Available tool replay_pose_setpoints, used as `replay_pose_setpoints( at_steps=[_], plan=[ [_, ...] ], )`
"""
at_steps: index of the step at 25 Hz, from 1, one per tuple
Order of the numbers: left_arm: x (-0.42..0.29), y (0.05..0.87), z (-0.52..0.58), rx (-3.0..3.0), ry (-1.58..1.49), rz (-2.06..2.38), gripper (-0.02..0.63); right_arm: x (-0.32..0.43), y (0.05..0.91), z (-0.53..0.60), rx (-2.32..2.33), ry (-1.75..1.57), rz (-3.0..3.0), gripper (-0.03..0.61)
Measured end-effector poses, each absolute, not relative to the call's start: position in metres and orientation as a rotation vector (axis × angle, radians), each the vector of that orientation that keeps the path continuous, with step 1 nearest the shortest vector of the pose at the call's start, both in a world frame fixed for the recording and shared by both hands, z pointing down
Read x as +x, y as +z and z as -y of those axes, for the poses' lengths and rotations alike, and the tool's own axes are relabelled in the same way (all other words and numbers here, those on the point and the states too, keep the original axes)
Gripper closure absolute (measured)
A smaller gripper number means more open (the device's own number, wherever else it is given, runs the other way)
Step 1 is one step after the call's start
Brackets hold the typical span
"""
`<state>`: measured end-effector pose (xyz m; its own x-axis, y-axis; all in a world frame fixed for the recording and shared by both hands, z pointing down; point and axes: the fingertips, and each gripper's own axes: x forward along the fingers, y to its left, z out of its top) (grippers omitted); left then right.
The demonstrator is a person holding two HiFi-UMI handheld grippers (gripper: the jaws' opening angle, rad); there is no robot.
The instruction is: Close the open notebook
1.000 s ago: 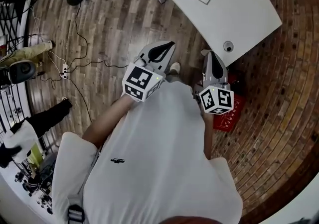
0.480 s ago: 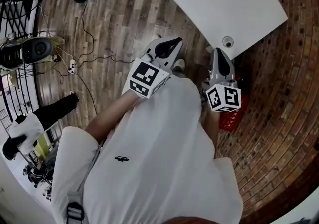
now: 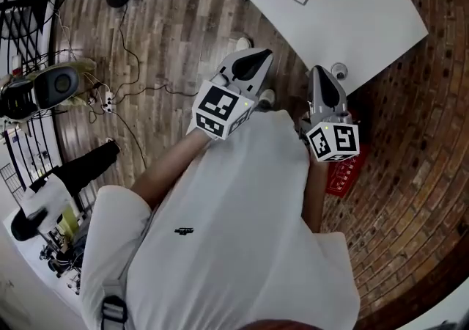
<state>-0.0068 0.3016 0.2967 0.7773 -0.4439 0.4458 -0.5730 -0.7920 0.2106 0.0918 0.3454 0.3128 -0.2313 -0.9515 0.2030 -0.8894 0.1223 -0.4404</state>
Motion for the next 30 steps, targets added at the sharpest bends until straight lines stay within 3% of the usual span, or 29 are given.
replay_pose_setpoints(
  at_steps=[21, 30],
  plan=[
    [-0.045, 0.302, -0.090, 2.582, 0.511, 0.680, 0.604, 0.065, 0.319, -0.136, -1.977, -0.845, -2.126, 0.578],
    [-0.027, 0.314, -0.040, 2.588, 0.543, 0.622, 0.604, 0.101, 0.332, -0.093, -2.071, -0.838, -2.055, 0.578]
  ],
)
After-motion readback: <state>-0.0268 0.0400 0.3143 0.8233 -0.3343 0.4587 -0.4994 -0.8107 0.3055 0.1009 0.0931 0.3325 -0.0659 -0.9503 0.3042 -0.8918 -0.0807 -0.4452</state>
